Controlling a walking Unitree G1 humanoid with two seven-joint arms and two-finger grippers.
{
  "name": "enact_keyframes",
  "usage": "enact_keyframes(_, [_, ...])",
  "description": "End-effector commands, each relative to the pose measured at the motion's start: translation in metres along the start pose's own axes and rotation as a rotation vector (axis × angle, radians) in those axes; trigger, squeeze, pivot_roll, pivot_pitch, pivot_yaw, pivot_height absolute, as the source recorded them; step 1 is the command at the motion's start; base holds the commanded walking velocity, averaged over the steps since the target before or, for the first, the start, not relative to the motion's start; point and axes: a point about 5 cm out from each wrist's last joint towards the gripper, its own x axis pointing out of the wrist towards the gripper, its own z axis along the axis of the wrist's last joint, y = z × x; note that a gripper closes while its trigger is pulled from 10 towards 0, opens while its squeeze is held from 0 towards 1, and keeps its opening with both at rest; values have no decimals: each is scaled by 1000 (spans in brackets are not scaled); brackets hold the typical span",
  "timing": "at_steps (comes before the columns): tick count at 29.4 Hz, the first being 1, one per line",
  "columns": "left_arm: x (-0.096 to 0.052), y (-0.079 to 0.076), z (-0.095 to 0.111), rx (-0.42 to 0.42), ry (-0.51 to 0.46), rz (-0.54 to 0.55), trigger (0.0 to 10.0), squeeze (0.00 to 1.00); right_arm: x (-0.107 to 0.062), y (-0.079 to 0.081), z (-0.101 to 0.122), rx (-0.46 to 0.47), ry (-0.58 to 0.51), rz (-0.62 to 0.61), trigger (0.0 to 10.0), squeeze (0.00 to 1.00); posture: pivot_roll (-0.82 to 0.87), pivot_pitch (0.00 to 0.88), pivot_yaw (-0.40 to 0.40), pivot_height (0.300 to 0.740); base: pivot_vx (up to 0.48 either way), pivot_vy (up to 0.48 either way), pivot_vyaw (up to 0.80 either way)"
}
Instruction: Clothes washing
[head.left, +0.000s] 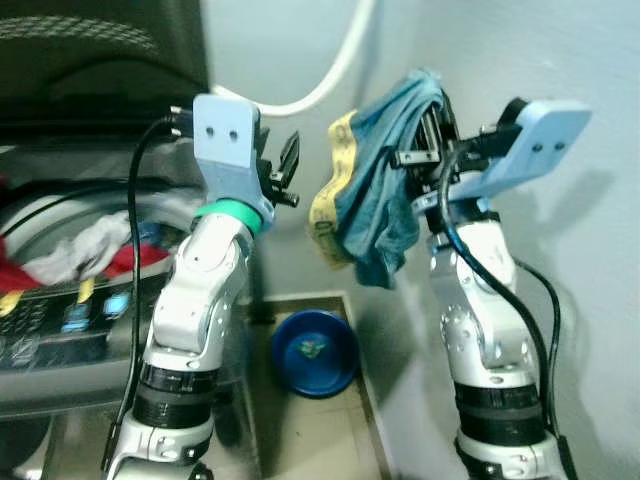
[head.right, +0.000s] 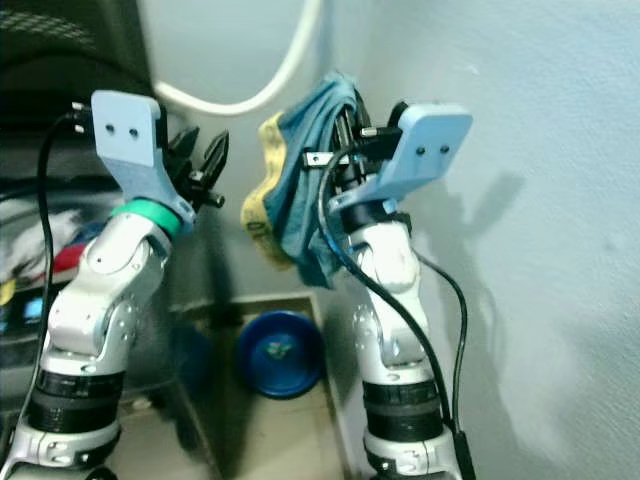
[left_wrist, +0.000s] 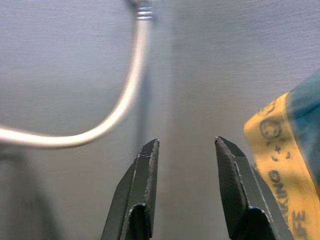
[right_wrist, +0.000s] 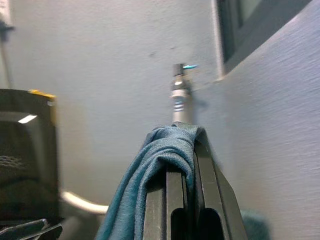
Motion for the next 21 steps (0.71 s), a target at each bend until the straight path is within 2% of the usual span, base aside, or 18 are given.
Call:
enact_keyframes(1, [-1,2,-2,-10,15,13,10000,0,-2,3,-5,-8,18,12,10000,0,114,30,13,740,0,244,0])
enact_keyframes(13, [-2,3,-2,-9,15,16,10000,0,-3,3,-8,-14,34,11,10000,0,113,32,13,740,0,480,0])
enact_keyframes(16, [-2,3,-3,-8,16,16,10000,0,-3,3,-8,-17,35,10,10000,0,113,33,13,740,0,320,0])
enact_keyframes(21, [-2,3,-4,-6,27,16,10000,0,-4,2,-10,-20,39,9,10000,0,114,34,14,740,0,74,0])
